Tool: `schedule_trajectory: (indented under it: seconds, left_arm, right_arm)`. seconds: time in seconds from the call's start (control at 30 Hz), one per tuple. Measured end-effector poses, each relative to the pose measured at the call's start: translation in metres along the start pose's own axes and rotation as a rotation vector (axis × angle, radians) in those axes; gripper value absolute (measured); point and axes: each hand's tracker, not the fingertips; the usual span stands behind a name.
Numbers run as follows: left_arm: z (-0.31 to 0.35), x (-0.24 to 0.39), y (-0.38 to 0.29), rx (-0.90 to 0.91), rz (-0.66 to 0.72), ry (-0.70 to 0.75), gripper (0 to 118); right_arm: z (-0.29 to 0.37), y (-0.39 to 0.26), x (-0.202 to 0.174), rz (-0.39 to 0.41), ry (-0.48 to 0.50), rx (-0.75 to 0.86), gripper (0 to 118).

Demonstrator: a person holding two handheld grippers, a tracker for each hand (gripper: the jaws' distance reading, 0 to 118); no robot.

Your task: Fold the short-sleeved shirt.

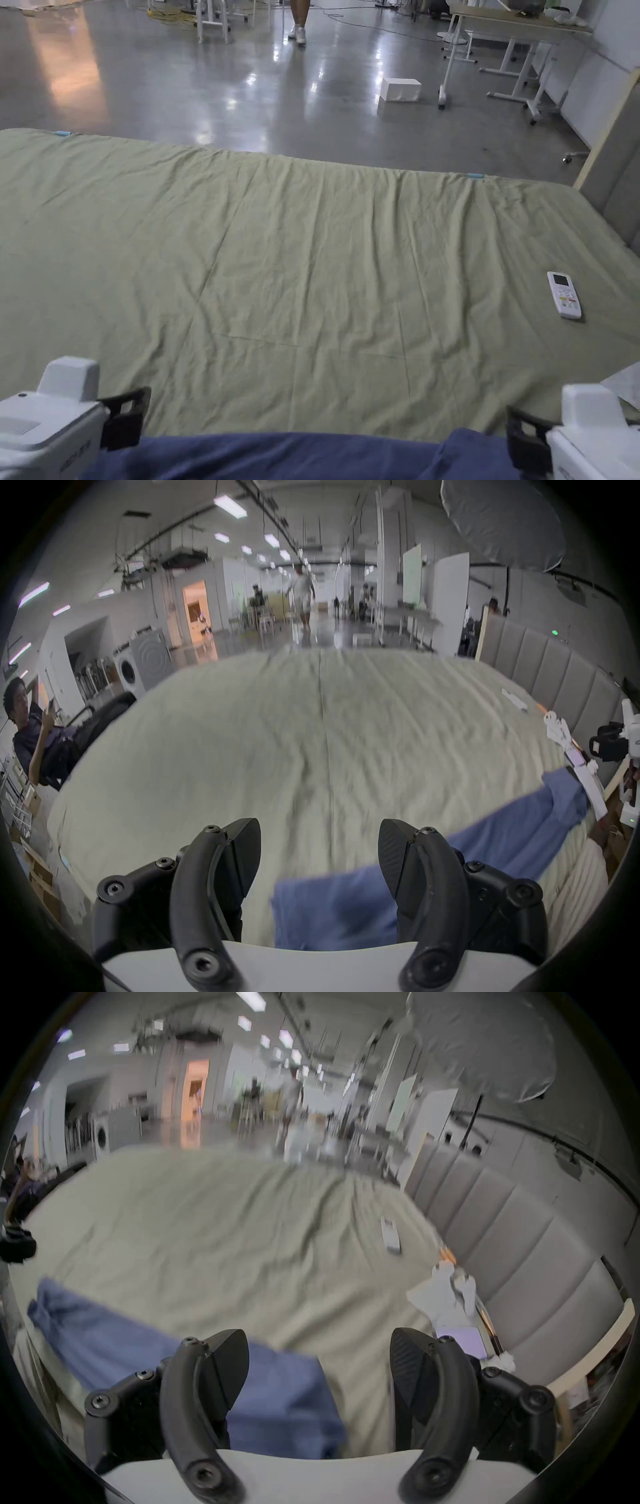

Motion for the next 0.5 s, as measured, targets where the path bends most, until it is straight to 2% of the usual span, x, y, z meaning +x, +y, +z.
schedule_trajectory:
  seconds: [0.17, 0.27, 0.33, 0.37, 0.5]
  left_arm:
    - [0.002, 0.03, 0.027, 0.162, 0.051, 0.057, 72]
    - [0.007, 0.042, 0.038, 0.247, 0.081, 0.068, 70]
    - [0.011, 0.048, 0.043, 0.292, 0.074, 0.086, 65]
    - [0.01, 0.048, 0.044, 0.31, 0.077, 0.102, 60]
    - [0.014, 0.047, 0.046, 0.35, 0.108, 0.113, 15]
  right_arm:
    - [0.001, 0.025, -0.037, -0.094, 0.012, 0.25, 87]
    - [0.002, 0.034, -0.057, -0.083, 0.002, 0.361, 87]
    - [0.003, 0.038, -0.068, -0.106, -0.003, 0.416, 82]
    - [0.004, 0.04, -0.071, -0.119, -0.006, 0.428, 74]
    - [0.006, 0.049, -0.079, -0.157, -0.05, 0.5, 13]
